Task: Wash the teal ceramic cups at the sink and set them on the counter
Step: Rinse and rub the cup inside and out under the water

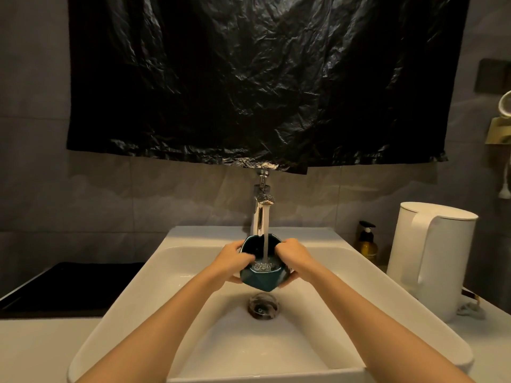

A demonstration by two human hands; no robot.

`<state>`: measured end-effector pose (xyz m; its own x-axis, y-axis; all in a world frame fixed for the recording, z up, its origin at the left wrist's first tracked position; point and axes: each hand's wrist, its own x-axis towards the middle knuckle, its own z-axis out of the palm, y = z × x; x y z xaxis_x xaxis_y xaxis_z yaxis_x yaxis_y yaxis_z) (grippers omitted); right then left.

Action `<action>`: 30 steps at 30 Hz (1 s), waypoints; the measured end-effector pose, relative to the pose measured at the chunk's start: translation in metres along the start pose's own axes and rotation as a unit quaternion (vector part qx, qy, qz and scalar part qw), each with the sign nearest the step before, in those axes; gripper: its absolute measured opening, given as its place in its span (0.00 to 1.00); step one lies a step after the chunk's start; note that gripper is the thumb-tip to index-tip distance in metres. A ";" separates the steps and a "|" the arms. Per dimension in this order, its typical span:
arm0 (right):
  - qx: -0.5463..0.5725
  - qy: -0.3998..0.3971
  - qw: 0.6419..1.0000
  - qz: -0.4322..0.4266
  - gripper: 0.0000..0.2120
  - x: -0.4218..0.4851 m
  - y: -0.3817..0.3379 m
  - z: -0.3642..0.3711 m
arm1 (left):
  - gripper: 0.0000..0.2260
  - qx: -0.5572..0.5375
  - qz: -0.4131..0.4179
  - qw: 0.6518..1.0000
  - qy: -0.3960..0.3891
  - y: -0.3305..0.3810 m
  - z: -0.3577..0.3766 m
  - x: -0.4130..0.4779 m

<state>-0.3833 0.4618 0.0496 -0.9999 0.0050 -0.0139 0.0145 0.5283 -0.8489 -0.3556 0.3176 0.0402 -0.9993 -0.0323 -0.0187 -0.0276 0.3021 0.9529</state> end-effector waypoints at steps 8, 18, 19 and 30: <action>-0.249 0.122 0.953 -0.122 0.11 -0.006 0.004 -0.015 | 0.16 0.106 0.023 0.993 0.042 -0.011 0.026 0.014; -0.296 0.079 0.948 -0.085 0.13 -0.004 0.006 -0.018 | 0.09 0.346 0.148 0.921 0.102 -0.011 0.034 0.028; -0.289 0.082 0.951 -0.078 0.13 -0.004 0.005 -0.019 | 0.10 0.319 0.162 0.930 0.084 -0.011 0.035 0.029; -0.255 0.012 0.966 -0.033 0.09 -0.011 -0.001 -0.018 | 0.10 0.344 0.227 0.911 0.023 -0.007 0.024 0.029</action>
<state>-0.3719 0.4767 0.0601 -0.9985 -0.0258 0.0486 -0.0459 0.8776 -0.4771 -0.3846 0.3376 0.0255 -0.9103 0.2091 0.3572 0.3623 0.8199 0.4434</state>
